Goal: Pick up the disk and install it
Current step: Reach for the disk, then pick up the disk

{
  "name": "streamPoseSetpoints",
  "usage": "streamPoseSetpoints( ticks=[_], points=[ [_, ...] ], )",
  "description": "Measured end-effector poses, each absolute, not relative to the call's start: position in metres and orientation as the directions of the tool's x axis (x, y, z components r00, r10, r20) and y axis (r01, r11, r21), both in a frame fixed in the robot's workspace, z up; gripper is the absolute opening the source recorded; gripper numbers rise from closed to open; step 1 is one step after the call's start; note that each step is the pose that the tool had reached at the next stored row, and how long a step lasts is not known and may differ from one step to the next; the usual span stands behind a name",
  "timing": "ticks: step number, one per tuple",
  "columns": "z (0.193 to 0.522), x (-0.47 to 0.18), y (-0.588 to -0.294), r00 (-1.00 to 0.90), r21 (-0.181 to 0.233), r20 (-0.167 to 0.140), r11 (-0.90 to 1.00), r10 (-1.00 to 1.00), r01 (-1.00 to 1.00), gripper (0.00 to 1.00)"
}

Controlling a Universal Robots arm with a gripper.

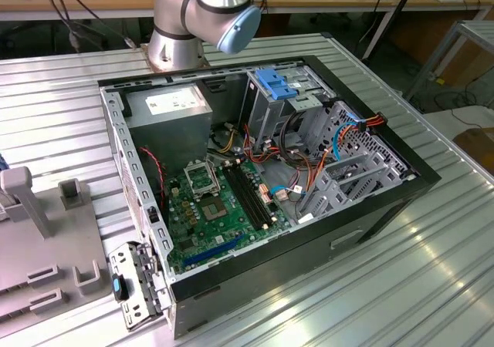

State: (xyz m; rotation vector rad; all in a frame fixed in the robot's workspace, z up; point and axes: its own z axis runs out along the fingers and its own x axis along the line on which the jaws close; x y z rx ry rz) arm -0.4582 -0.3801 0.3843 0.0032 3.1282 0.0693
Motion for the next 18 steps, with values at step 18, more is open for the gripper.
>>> streamPoseSetpoints(
  ticks=[18],
  points=[
    [0.3844,-0.4588,-0.3801,-1.000,0.047,-0.013,0.999,-0.011,-0.011,0.11]
  ],
)
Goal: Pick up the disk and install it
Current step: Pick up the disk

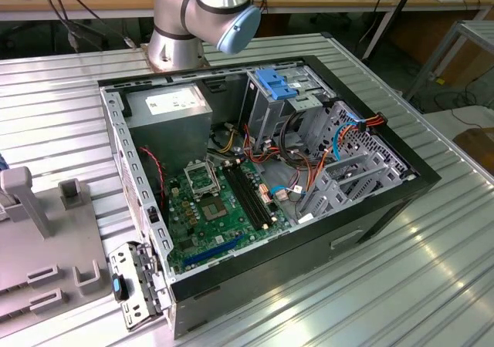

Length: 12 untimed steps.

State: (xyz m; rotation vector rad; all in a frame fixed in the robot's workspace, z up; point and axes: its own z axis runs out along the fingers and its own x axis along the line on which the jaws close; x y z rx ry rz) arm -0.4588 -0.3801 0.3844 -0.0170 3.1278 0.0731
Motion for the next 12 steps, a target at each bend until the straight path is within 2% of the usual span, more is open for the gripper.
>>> streamPoseSetpoints(
  ticks=[12],
  points=[
    [0.3843,-0.4590,-0.3801,-0.978,0.047,-0.013,0.977,-0.206,-0.206,0.11]
  ],
)
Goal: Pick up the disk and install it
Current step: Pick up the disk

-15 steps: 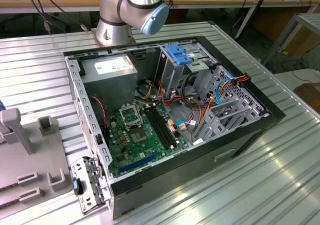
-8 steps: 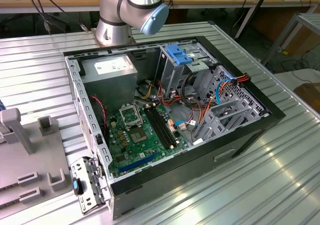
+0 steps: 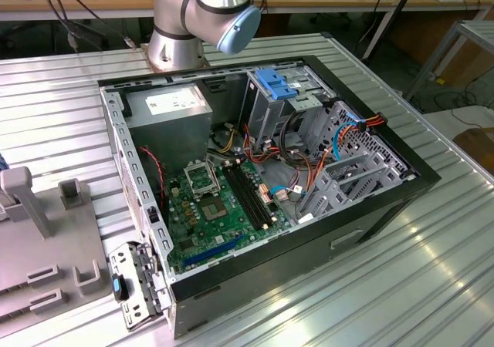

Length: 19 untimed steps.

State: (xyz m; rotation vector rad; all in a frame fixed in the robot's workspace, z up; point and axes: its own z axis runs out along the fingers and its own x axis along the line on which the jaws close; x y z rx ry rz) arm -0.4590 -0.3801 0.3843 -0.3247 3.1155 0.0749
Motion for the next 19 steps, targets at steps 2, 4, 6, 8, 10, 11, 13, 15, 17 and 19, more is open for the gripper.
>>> streamPoseSetpoints(
  ticks=[2,4,6,8,10,11,13,15,17,19],
  points=[
    [0.3844,-0.4590,-0.3801,-0.971,0.047,-0.013,0.970,-0.240,-0.240,0.11],
    [0.3844,-0.4590,-0.3801,-0.965,0.047,-0.013,0.964,-0.263,-0.263,0.11],
    [0.3843,-0.4590,-0.3801,-0.956,0.047,-0.013,0.955,-0.293,-0.293,0.11],
    [0.3843,-0.4591,-0.3801,-0.950,0.047,-0.013,0.949,-0.313,-0.313,0.11],
    [0.3844,-0.4591,-0.3801,-0.941,0.047,-0.013,0.940,-0.338,-0.338,0.11],
    [0.3843,-0.4591,-0.3801,-0.935,0.047,-0.013,0.934,-0.355,-0.355,0.11],
    [0.3844,-0.4593,-0.3801,-0.920,0.047,-0.013,0.918,-0.393,-0.393,0.11],
    [0.3844,-0.4594,-0.3801,-0.909,0.047,-0.013,0.908,-0.416,-0.416,0.11],
    [0.3844,-0.4595,-0.3801,-0.900,0.047,-0.013,0.899,-0.435,-0.435,0.11],
    [0.3844,-0.4598,-0.3801,-0.886,0.047,-0.013,0.885,-0.463,-0.463,0.11]
  ],
)
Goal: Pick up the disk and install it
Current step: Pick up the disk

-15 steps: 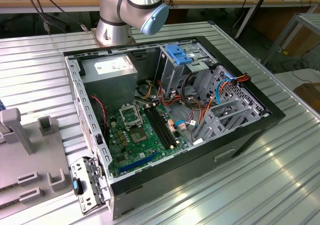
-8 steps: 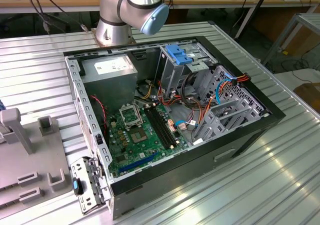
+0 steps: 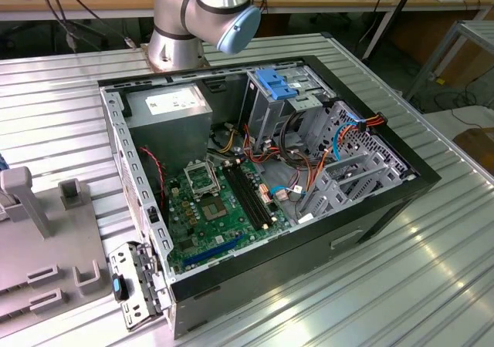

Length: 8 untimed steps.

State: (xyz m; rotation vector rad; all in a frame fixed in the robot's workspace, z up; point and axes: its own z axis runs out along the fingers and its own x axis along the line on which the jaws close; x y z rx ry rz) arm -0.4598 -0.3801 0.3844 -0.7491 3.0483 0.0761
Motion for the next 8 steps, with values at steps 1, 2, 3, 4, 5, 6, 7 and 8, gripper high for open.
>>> streamPoseSetpoints(
  ticks=[1,2,3,4,5,6,7,8],
  points=[
    [0.3844,-0.4598,-0.3801,-0.882,0.047,-0.013,0.881,-0.471,-0.471,0.11],
    [0.3843,-0.4599,-0.3801,-0.876,0.047,-0.013,0.875,-0.482,-0.483,0.11],
    [0.3843,-0.4599,-0.3801,-0.872,0.047,-0.013,0.871,-0.490,-0.490,0.11],
    [0.3843,-0.4600,-0.3801,-0.863,0.047,-0.013,0.862,-0.504,-0.504,0.11],
    [0.3843,-0.4601,-0.3801,-0.858,0.047,-0.013,0.857,-0.513,-0.513,0.11],
    [0.3844,-0.4601,-0.3801,-0.854,0.047,-0.013,0.853,-0.519,-0.519,0.11],
    [0.3843,-0.4604,-0.3801,-0.840,0.047,-0.013,0.839,-0.542,-0.542,0.11],
    [0.3843,-0.4605,-0.3801,-0.828,0.047,-0.013,0.827,-0.560,-0.560,0.11]
  ],
)
